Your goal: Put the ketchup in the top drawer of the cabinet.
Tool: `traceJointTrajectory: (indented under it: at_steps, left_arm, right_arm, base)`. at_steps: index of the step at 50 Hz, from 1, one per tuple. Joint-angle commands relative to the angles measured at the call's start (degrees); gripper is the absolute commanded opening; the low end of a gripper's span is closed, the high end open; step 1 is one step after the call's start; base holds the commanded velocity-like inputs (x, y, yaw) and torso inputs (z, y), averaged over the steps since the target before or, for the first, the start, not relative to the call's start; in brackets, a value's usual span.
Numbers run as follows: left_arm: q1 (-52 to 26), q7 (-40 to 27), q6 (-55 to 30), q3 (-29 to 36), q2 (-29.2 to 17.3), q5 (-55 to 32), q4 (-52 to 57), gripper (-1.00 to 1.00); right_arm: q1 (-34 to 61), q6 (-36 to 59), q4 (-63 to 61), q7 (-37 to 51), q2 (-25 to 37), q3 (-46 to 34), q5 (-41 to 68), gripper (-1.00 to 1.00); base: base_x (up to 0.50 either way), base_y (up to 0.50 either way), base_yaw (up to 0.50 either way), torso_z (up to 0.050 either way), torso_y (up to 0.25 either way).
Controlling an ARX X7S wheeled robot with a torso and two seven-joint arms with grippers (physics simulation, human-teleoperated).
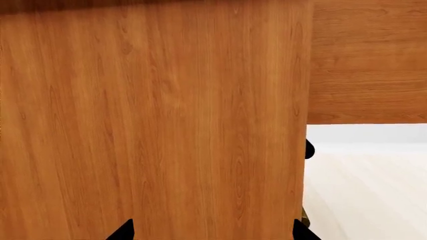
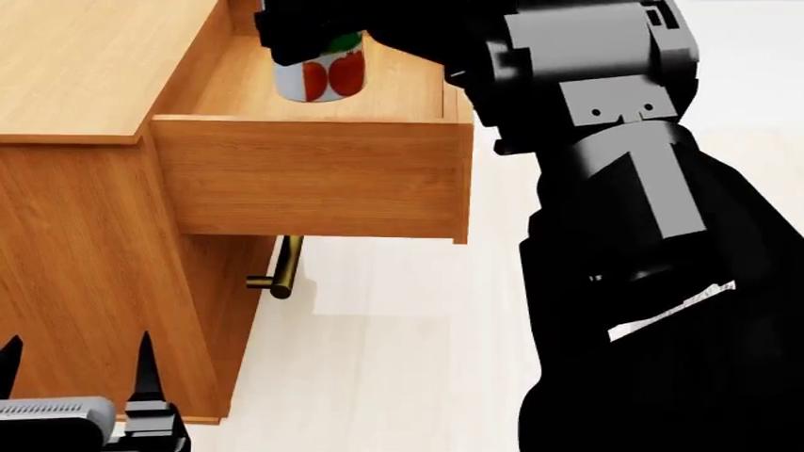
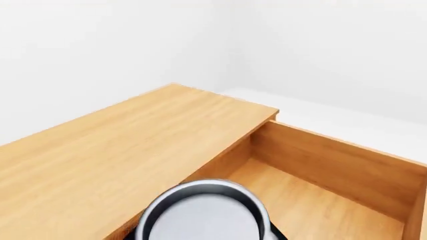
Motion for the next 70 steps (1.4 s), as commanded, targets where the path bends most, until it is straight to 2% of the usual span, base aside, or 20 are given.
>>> traceJointTrajectory:
  at_steps: [1, 8, 27, 69, 70]
  left_arm:
    - [0.01, -0.09, 0.16, 0.07, -0.09, -0.14, -0.07, 1.00]
    - [-0.05, -0.11, 0.40, 0.09, -0.11, -0.21, -0.47, 1.00]
    - [-0.30, -0.42, 0.53, 0.38, -0.22, -0.11, -0.71, 1.00]
    - [-0.54, -1.10, 0.42, 0.76, -0.49, -0.48, -0.74, 1.00]
    - [-0.55, -1.18, 0.37, 0.77, -0.51, -0.45, -0.68, 1.00]
  right_arm:
    - [-0.59, -0.76, -0.02, -0.94, -0.01, -0.85, -0.65, -1.00]
    - [-0.97, -0.77, -0.02, -0.89, -0.01, -2.30, 0.19, -1.00]
    - [-2.31, -0.62, -0.02, -1.30, -0.01, 1.71, -3.48, -1.00]
    - [-3.43, -0.47, -0.02, -1.21, -0.01, 3.79, -5.99, -1.00]
    - [-3.53, -0.73, -0.02, -1.30, -0.01, 3.60, -6.11, 1.00]
  base:
    - [0.00, 0.00, 0.00, 0.000, 0.000]
    - [0.00, 0.00, 0.00, 0.000, 0.000]
    - [0.00, 0.00, 0.00, 0.000, 0.000]
    - [0.00, 0.00, 0.00, 0.000, 0.000]
    - [0.00, 0.00, 0.00, 0.000, 0.000]
